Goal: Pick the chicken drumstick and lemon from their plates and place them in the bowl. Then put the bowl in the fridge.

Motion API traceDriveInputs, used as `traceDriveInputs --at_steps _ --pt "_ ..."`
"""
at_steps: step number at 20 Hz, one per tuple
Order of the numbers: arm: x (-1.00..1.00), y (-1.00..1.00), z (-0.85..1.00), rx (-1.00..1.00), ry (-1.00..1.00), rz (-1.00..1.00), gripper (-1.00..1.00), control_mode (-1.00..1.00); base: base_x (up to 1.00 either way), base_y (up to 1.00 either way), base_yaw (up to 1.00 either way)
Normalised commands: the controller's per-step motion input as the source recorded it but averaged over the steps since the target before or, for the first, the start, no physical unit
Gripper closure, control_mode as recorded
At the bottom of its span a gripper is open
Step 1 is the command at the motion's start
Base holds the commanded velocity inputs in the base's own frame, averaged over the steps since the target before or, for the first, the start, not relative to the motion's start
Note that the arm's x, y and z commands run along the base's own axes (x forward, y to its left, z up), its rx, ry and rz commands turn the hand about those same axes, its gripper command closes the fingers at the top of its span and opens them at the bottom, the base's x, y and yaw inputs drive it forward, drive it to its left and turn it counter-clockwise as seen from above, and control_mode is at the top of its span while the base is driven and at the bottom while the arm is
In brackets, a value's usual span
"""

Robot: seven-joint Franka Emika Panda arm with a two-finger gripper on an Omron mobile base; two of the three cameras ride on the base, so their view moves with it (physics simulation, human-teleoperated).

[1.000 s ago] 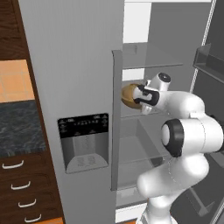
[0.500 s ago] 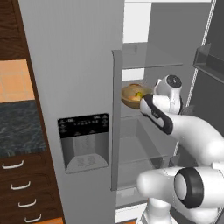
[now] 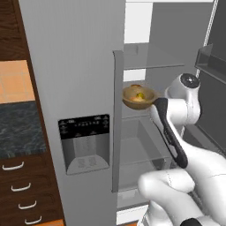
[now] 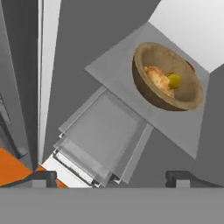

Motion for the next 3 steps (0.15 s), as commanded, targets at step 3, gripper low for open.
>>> traceDriveInputs --at_steps 3 --pt "-1.00 0.34 0.30 0.14 0.03 -0.36 -1.00 -1.00 0.00 0.00 0.00"
